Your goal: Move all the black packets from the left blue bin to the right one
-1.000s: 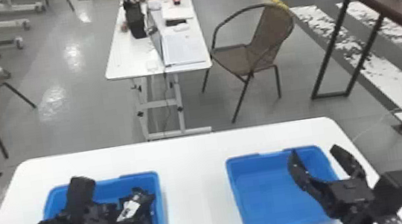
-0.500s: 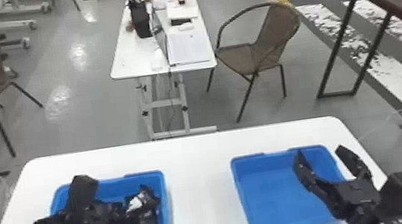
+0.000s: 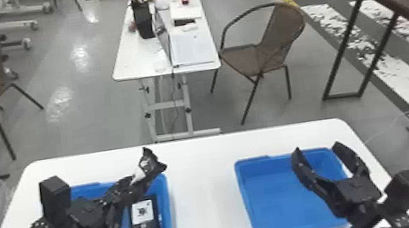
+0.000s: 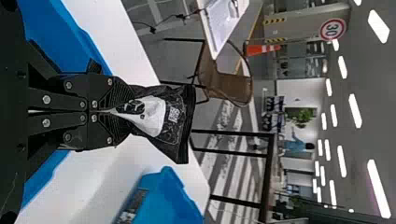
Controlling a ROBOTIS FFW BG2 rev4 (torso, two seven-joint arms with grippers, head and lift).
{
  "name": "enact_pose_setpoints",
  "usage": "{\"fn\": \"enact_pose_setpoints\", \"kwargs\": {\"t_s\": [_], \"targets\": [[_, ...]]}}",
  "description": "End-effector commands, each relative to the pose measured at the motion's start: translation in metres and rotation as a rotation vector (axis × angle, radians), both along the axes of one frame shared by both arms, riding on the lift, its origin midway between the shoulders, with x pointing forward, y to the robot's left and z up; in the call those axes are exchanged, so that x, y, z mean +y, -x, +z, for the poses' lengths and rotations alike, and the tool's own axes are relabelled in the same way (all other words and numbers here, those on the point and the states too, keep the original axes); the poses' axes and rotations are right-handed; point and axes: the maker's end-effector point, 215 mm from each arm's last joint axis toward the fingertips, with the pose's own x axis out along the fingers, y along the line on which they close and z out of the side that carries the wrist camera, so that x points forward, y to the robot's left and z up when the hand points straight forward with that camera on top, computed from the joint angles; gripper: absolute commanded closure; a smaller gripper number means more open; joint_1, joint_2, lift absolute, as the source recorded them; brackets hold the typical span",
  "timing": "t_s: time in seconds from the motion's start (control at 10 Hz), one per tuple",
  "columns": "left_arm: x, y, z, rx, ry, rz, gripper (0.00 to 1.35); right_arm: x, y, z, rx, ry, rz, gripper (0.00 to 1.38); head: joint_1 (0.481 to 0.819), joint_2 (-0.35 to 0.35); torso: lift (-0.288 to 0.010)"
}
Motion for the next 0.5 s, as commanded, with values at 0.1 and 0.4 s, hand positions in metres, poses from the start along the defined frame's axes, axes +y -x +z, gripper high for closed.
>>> {"fn": "enact_pose_setpoints", "kwargs": {"t_s": [0.1, 0.4], "targets": [[-0.071, -0.018, 0.022, -0.051, 0.108, -0.115, 1.22, 0.034, -0.02, 0.006, -0.025, -0.069, 0.082, 0.1, 0.695, -0.117, 0.0], [-0.148, -0.034, 0.044, -0.059, 0.13, -0.285, 1.22, 0.094, -0.036, 0.015, -0.042, -0.152, 0.219, 0.1, 0.695, -0.153, 0.0]]}}
